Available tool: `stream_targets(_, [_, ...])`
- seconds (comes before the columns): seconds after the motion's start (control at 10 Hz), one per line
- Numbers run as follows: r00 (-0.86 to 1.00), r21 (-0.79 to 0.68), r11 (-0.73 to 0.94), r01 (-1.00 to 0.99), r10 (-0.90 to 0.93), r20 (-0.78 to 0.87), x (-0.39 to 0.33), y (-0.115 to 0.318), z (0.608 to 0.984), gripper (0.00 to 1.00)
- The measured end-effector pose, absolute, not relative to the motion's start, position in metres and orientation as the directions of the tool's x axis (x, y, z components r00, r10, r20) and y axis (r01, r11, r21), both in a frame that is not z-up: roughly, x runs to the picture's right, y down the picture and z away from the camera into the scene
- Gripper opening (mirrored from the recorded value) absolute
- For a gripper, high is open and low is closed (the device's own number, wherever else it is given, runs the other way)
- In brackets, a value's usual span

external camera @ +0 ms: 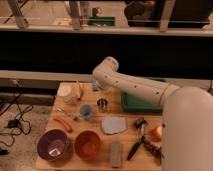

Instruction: Place sponge in metal cup

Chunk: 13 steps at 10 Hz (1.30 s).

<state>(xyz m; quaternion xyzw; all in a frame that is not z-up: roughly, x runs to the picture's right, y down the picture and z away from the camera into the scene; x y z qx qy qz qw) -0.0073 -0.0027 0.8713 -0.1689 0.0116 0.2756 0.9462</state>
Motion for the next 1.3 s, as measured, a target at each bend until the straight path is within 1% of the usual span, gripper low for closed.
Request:
stream_targets(0.7, [0.856,-0.312,0.799,-0.514,0.497,-0.14,0.015,0.018,0.852,0.01])
stream_targets(1.1, [0.856,-0.317,0.795,-0.517,0.489,-0.168,0.038,0.041,0.833,0.01])
stream_targets(1.3, [0.86,-0.333,0.793,-0.51,0.477,-0.182,0.042,0.061,0.82,0.01])
